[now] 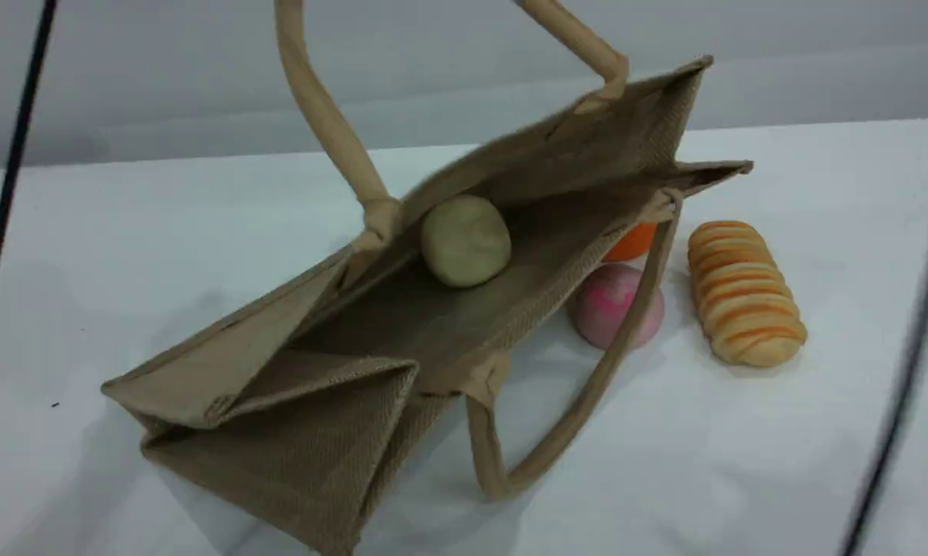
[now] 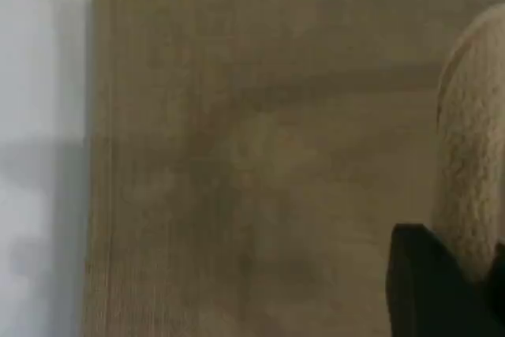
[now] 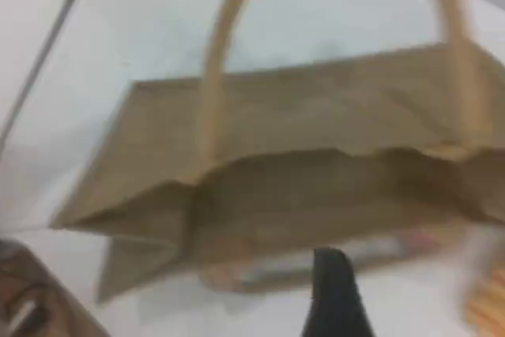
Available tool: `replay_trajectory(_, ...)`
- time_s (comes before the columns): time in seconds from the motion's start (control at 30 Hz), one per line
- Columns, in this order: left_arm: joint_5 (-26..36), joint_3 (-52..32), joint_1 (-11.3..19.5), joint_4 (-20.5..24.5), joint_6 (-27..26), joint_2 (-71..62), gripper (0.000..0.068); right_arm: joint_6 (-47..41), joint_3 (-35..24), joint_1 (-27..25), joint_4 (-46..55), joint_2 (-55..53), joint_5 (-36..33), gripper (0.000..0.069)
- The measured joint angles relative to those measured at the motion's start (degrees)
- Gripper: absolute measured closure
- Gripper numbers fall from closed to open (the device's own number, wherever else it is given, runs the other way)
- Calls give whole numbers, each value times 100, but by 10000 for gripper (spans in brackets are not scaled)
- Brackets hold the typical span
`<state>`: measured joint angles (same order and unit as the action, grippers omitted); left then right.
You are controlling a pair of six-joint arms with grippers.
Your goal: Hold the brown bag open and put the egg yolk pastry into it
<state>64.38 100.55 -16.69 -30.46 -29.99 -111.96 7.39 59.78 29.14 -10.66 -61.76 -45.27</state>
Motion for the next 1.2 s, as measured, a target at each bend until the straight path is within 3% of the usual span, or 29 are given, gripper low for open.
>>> replay_trajectory(0.17,-539,-527,-6,-156,-6,-209,602,-824,0,0,810,684,-686,277)
replay_trajectory(0.5,-754,-631,-173,-553,-130,-686,574,-1459,5,0,1066,1633,-1573,277)
replay_trajectory(0.63,-935,-631,-320,-554,-124,-855,514,-1524,5,0,1104,1770,-1884,277)
replay_trajectory(0.87,-1474,-631,-646,-559,-394,-1126,340,-1632,5,0,1316,1903,-2372,277)
replay_trajectory(1.0,-1626,-625,-809,-552,-411,-1313,305,-1689,5,0,1455,2008,-2484,277)
replay_trajectory(1.2,-1731,-625,-819,-711,-423,-1426,301,-1750,5,0,1564,2067,-2478,277)
